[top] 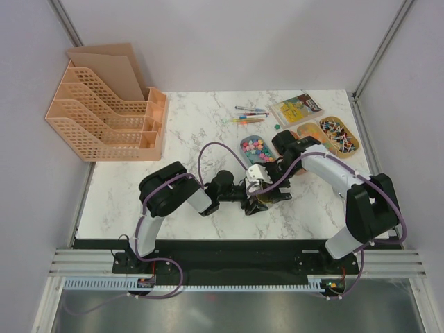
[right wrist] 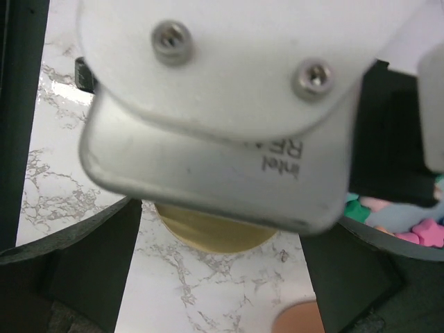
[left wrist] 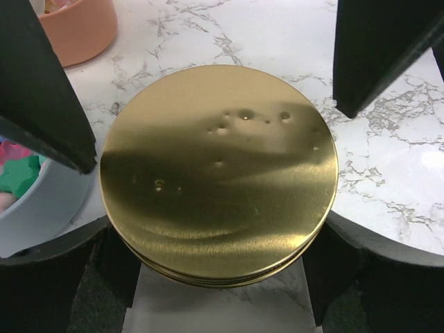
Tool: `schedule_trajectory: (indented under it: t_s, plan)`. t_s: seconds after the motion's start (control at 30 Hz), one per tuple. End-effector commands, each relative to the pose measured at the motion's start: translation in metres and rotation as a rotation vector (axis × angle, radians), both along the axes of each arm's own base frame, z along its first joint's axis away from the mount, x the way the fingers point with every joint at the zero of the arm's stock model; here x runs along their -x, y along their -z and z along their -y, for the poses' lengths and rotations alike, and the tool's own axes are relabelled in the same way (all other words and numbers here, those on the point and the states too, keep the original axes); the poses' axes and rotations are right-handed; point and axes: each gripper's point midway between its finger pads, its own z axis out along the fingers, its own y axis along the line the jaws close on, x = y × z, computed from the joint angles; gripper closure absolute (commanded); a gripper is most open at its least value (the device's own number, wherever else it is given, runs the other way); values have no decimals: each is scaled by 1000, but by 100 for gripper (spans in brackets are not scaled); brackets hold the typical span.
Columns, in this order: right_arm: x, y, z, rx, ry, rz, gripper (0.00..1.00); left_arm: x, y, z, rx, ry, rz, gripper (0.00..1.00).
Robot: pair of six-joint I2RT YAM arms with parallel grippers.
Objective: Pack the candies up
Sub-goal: Screw the bottle lid onto the packing bottle.
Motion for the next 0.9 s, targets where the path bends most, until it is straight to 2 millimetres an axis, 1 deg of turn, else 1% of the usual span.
schedule_trajectory:
  t_s: [0.0,0.17,0.43,0.63,0.87]
  plan:
    - [7,-6,-15,-56,-77,-5,2,14,100,-57,-328,-113,-198,98]
    - [13,1,-16,-46,-89,-23,2,14,100,-57,-329,-113,-197,98]
    - [9,11,-13,-17,-66,-15,2,13,100,-57,-329,-113,-201,98]
    - [5,17,-14,-15,-40,-26,2,15,102,-57,-334,-112,-204,98]
    - [3,14,-11,-15,-13,-27,2,14,102,-57,-335,-112,-205,98]
